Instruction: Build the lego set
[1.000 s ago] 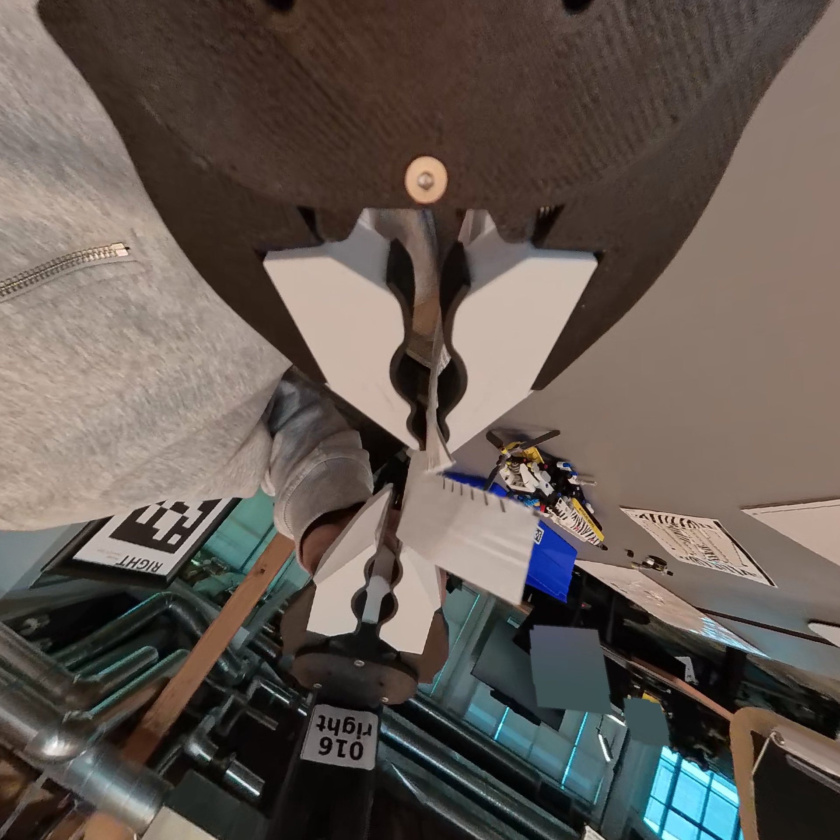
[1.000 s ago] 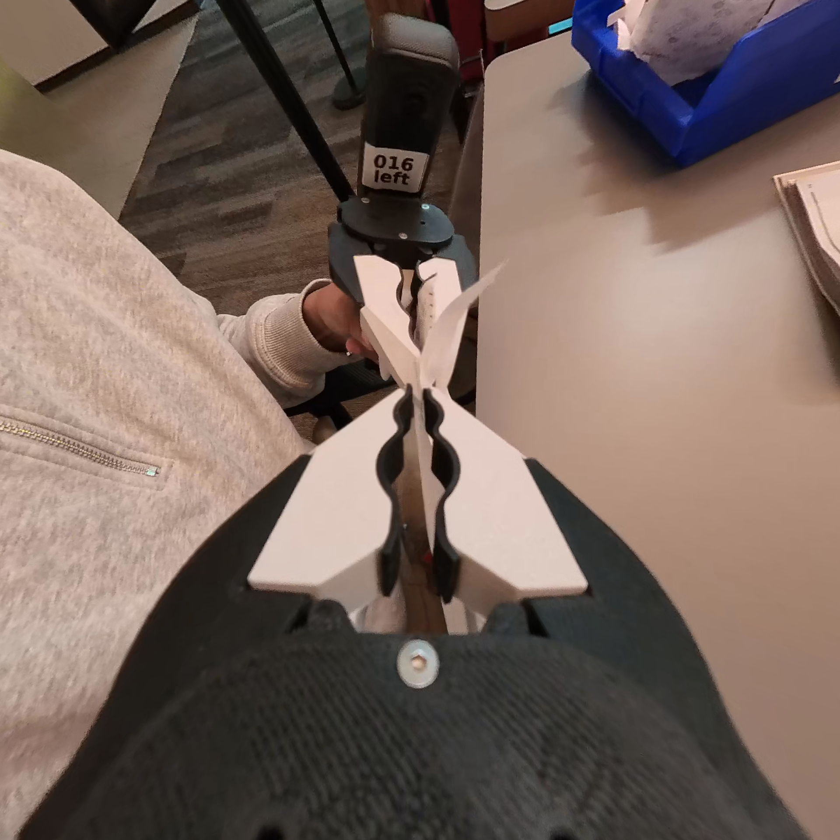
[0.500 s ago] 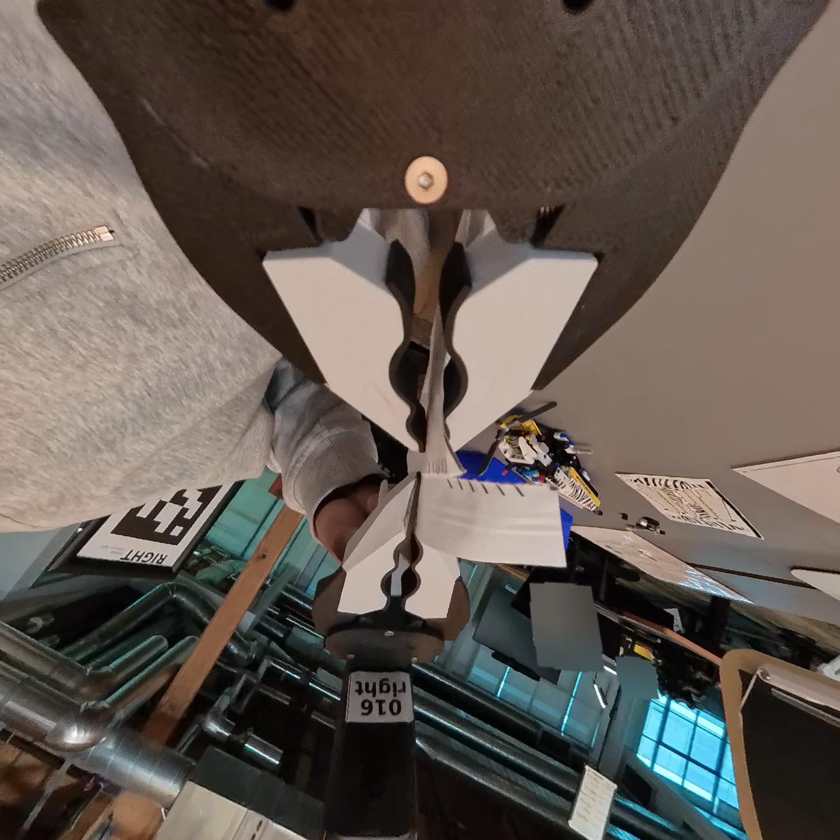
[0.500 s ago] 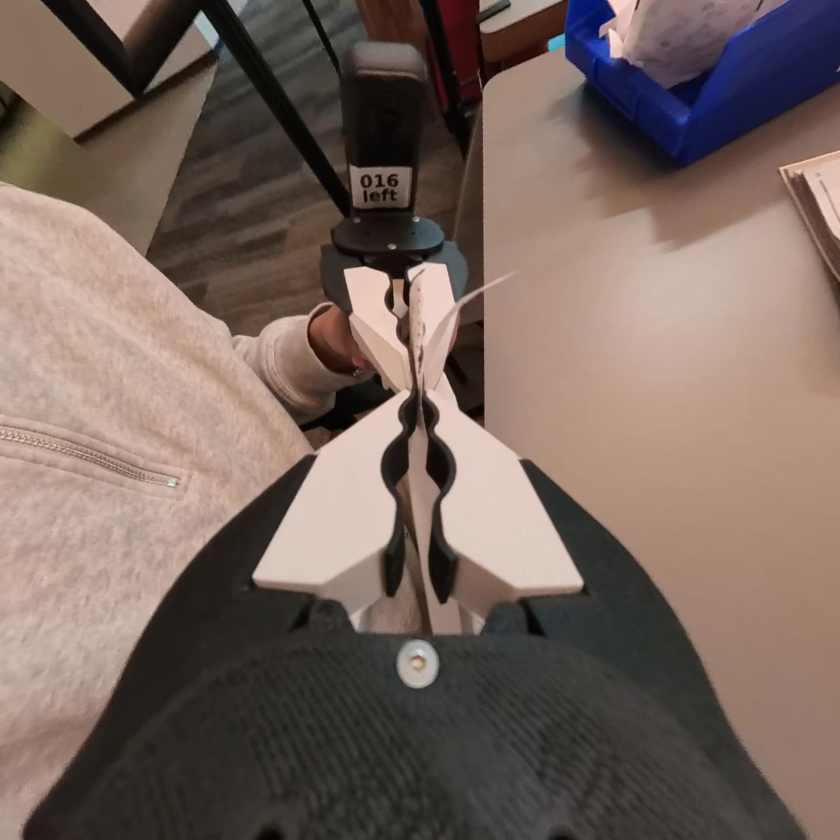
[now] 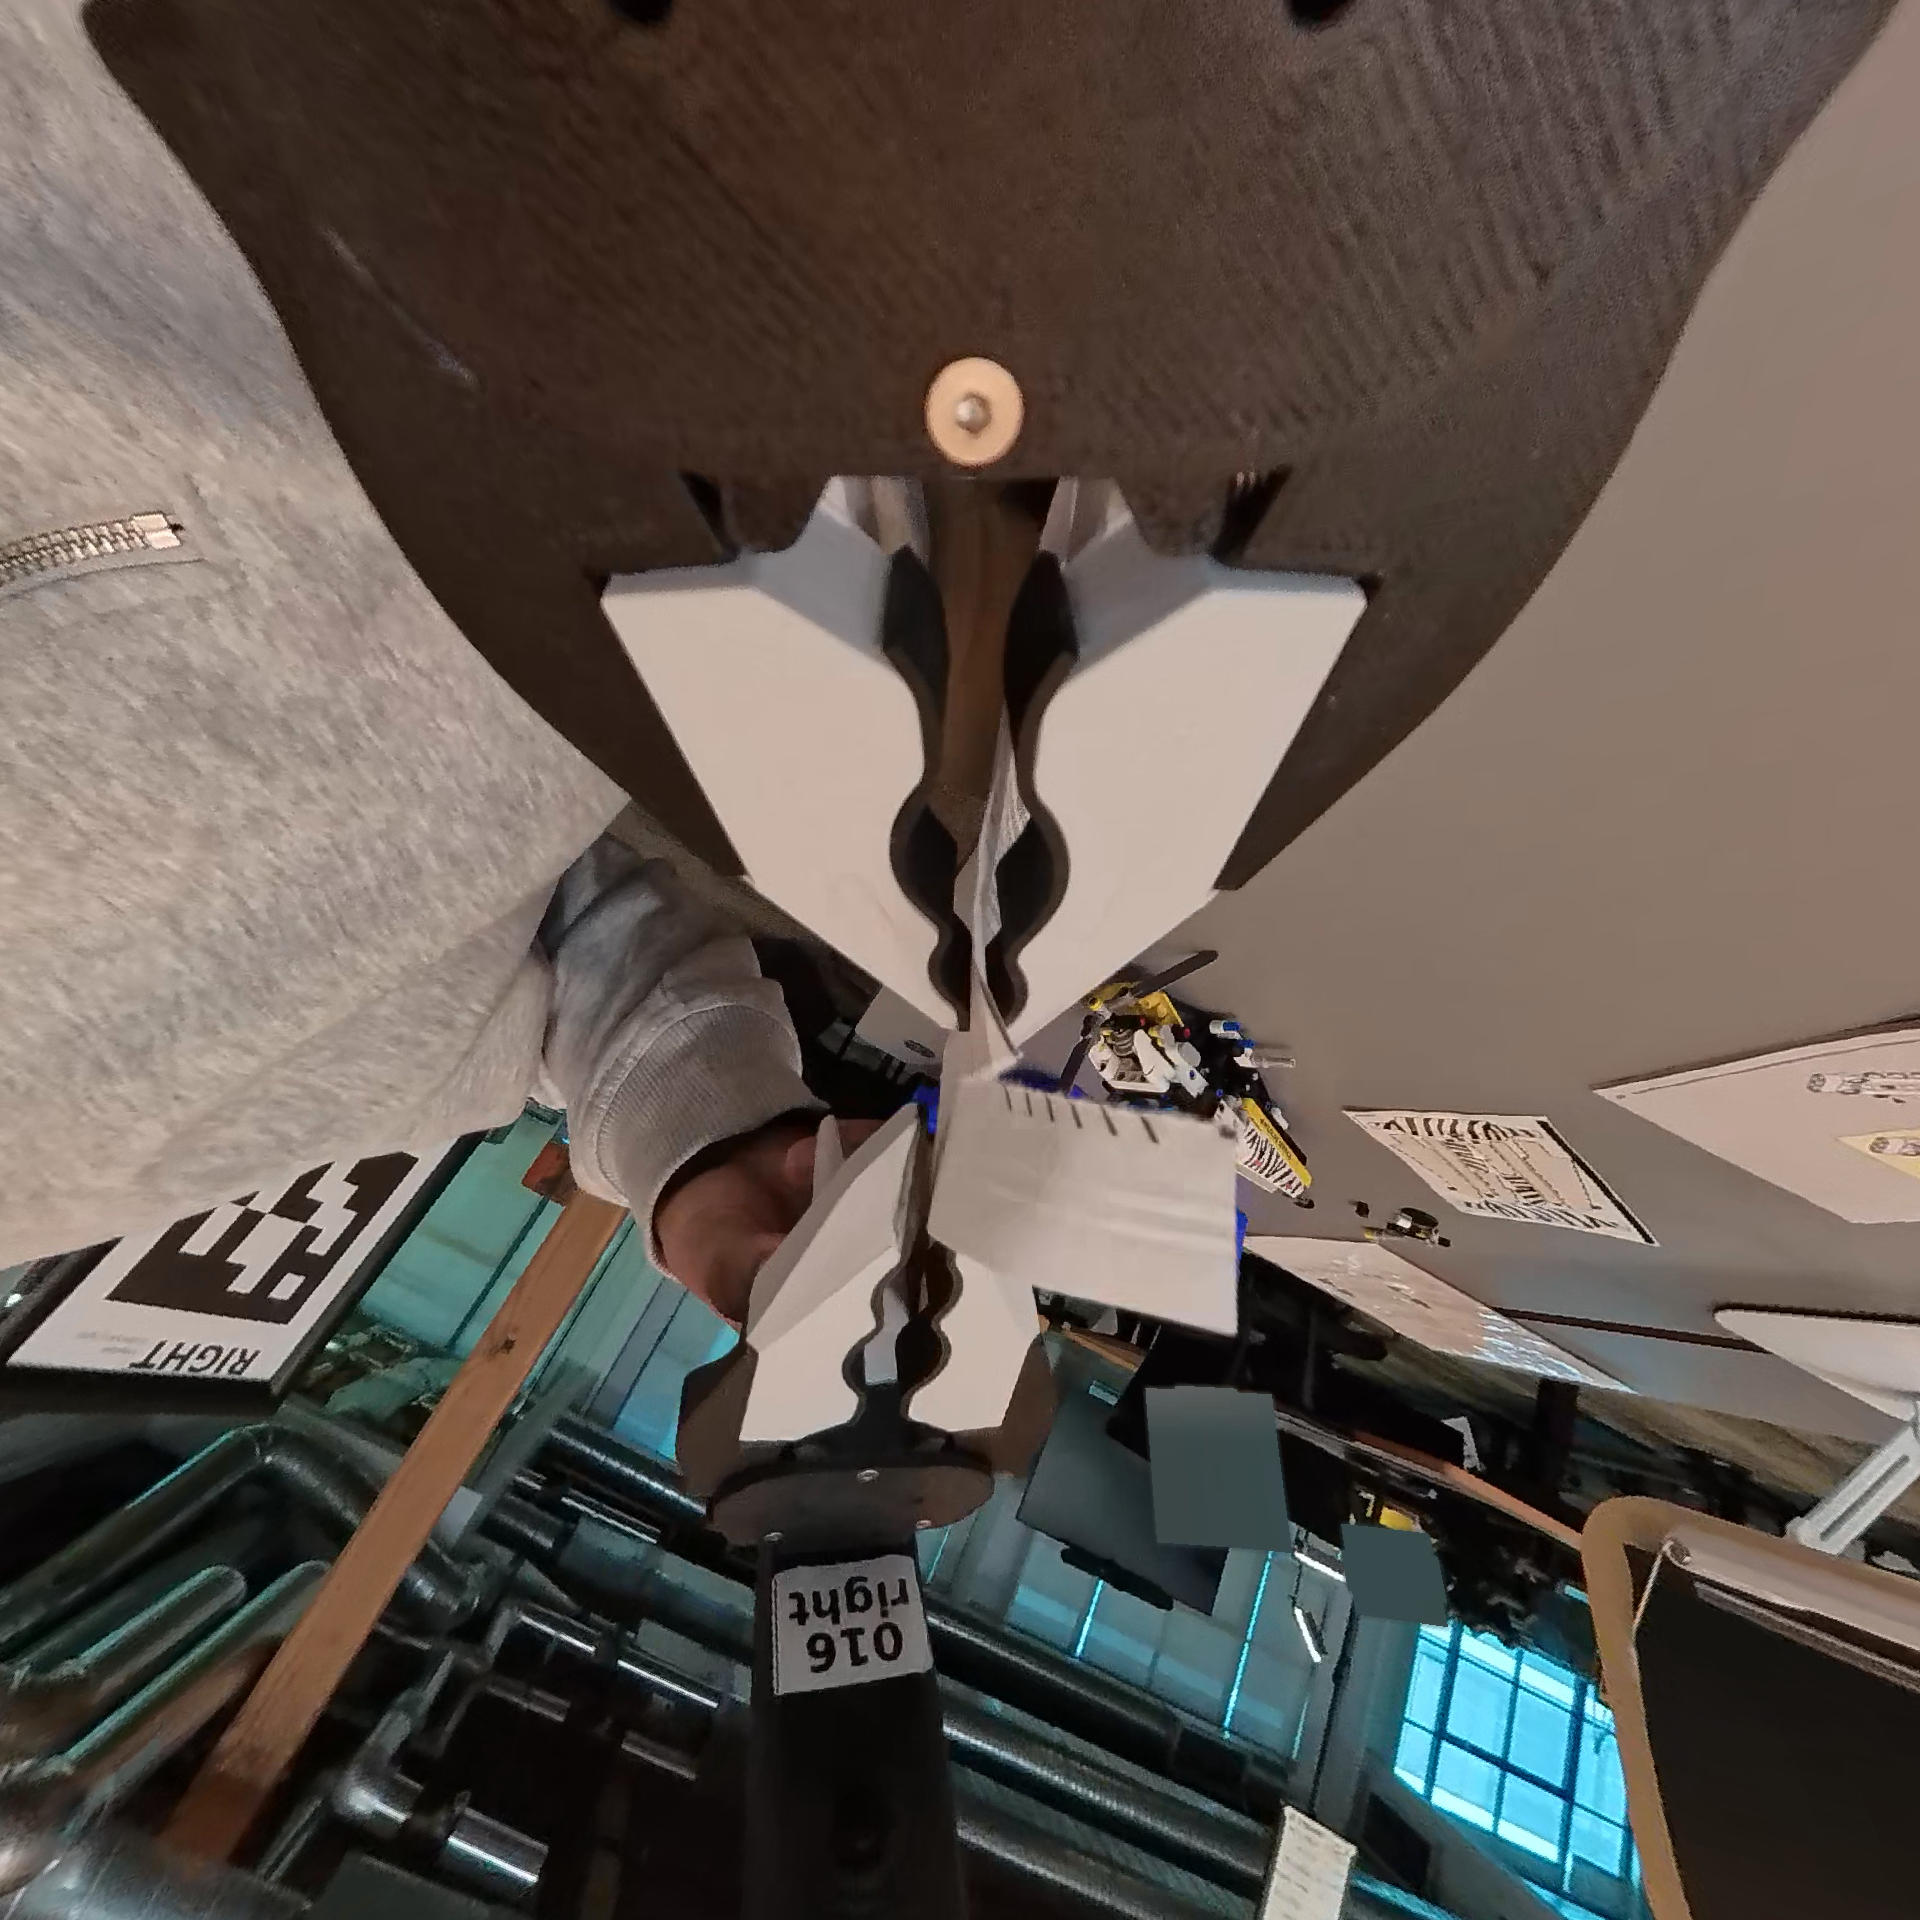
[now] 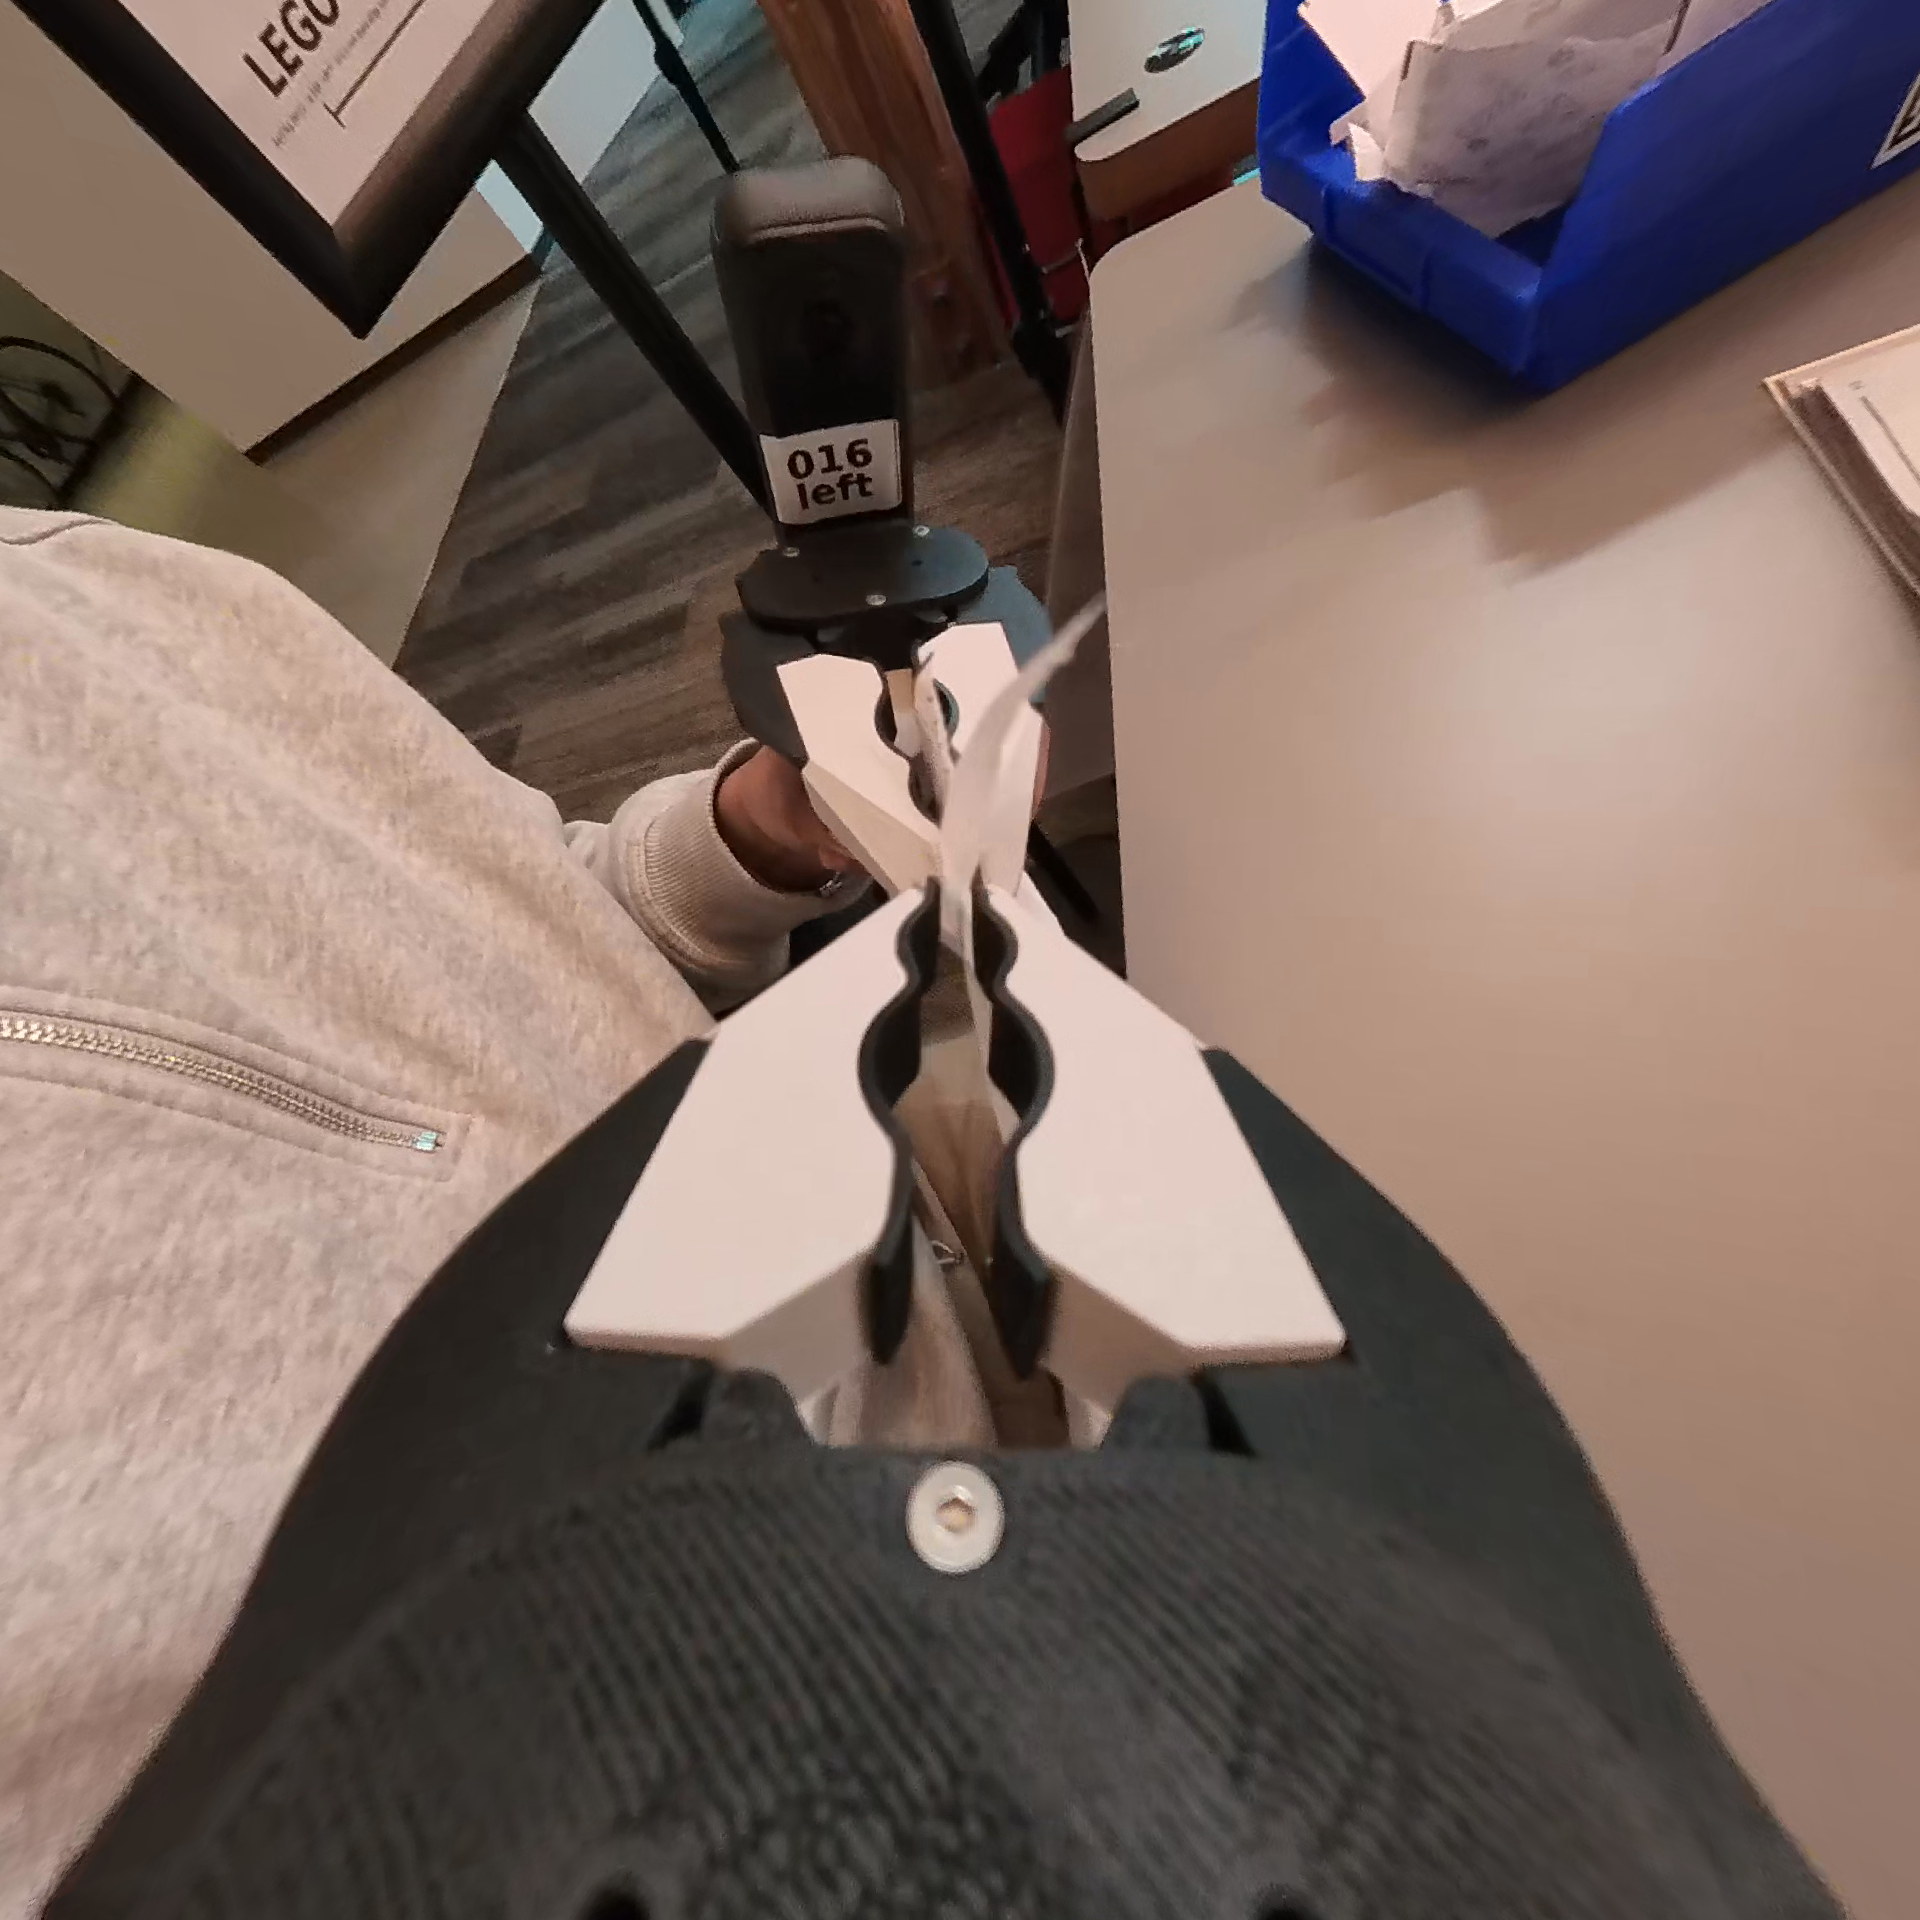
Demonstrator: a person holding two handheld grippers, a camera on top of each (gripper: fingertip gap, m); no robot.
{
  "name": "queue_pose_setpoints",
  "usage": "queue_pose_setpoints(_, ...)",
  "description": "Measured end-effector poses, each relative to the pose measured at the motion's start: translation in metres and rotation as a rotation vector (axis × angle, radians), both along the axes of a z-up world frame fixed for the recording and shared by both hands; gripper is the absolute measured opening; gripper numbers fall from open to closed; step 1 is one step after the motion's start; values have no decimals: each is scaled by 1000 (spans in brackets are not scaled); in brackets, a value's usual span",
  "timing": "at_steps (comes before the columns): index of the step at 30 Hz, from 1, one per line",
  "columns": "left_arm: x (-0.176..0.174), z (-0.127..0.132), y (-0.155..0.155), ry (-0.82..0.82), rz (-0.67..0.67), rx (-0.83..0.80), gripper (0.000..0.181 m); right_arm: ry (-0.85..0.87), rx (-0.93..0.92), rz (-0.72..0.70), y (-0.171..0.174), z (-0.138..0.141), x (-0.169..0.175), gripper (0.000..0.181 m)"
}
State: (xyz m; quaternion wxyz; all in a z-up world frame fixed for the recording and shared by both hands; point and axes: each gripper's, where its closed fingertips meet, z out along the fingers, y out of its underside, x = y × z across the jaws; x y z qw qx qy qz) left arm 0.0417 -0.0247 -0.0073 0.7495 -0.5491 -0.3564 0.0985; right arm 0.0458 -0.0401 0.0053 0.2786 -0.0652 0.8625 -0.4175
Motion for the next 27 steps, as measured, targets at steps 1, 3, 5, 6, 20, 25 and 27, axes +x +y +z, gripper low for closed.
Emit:
queue_pose_setpoints(1, 0, 0, 0, 0, -3, 3, 0, -6, -3, 2, 0, 0, 1, 2)
queue_pose_setpoints(3, 0, 0, 0, -3, 1, 7, 0, 5, -1, -2, -1, 0, 1, 2)
queue_pose_setpoints(5, 0, 1, 0, 2, -3, 16, 0, 12, 1, -1, -2, 0, 0, 0)
queue_pose_setpoints(6, 1, 2, 0, 3, -1, 17, 0, 10, 1, -1, -2, 1, 0, 0)
queue_pose_setpoints(20, -1, 12, -6, 50, 95, 7, 0, -83, -141, -123, -10, 12, -7, 0)
queue_pose_setpoints(25, -4, 12, -7, 60, 101, 36, 0, -93, -192, -186, -10, 13, -10, 0)
queue_pose_setpoints(27, -5, 13, -8, 66, 121, 31, 0, -139, -211, -209, -11, 14, -11, 0)
